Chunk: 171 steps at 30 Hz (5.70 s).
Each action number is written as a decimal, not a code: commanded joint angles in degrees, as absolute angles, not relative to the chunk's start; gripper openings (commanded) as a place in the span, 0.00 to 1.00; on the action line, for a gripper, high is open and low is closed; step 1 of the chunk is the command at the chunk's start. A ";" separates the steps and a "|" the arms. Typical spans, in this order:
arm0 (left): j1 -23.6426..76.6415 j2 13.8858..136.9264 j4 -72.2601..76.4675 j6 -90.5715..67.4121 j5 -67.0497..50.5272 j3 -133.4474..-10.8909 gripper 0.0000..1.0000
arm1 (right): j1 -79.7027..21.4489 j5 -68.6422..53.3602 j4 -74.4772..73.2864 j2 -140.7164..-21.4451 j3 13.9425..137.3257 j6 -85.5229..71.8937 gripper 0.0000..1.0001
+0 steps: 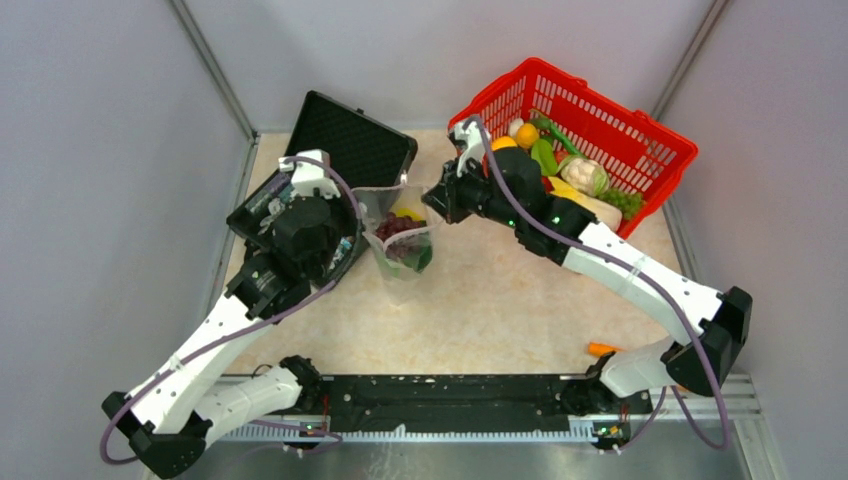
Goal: Place the food in the zip-top bag and seal the zipper
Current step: Adjust the zipper food storage bag at the center of the board, then pick up the fake vegetable from the bin.
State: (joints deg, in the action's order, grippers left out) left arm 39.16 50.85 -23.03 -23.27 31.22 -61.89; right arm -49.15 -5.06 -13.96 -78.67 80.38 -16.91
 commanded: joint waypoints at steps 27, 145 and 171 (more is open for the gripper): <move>37.35 54.82 -20.41 -18.09 8.99 -70.53 0.00 | -50.54 -7.15 -1.91 -74.17 80.57 -10.28 0.00; 36.83 56.76 -19.70 -20.41 -3.66 -64.93 0.00 | -6.65 2.42 -26.75 -134.88 129.99 -9.99 0.03; 36.86 58.13 -18.90 -22.06 -5.90 -64.19 0.00 | -6.12 -7.97 -2.25 -76.46 73.99 -15.10 0.00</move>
State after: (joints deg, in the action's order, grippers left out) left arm 36.80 58.28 -21.50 -21.23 -5.21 -64.36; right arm -6.44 -4.86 -7.44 -83.31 77.58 -13.37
